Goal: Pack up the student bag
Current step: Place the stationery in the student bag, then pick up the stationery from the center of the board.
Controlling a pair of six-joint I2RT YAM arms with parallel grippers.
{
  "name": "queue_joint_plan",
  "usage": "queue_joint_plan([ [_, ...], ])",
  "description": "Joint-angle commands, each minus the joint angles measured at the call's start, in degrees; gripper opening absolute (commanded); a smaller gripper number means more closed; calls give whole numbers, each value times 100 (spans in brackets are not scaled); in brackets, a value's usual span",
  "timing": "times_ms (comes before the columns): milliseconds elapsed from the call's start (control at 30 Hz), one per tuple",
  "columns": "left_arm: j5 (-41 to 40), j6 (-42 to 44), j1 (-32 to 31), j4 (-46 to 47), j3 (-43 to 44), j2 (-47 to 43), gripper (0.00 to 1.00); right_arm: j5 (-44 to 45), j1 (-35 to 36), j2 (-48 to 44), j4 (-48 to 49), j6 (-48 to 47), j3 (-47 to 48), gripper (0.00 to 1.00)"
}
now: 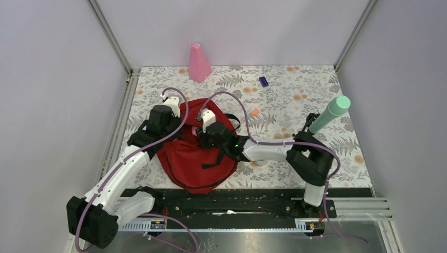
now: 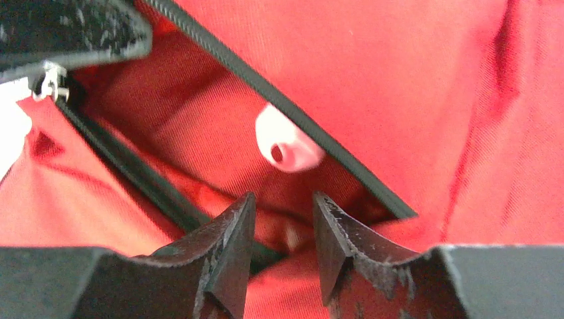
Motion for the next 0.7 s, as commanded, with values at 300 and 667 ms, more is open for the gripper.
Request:
queue_joint_plan([
  [300, -56, -22, 16, 432, 240, -134, 0, 1401, -71, -2536, -1546, -167, -1500, 74],
  [667, 50, -33, 18, 428, 244, -10, 0, 1843, -712, -3407, -4094, 1430, -2123, 100],
])
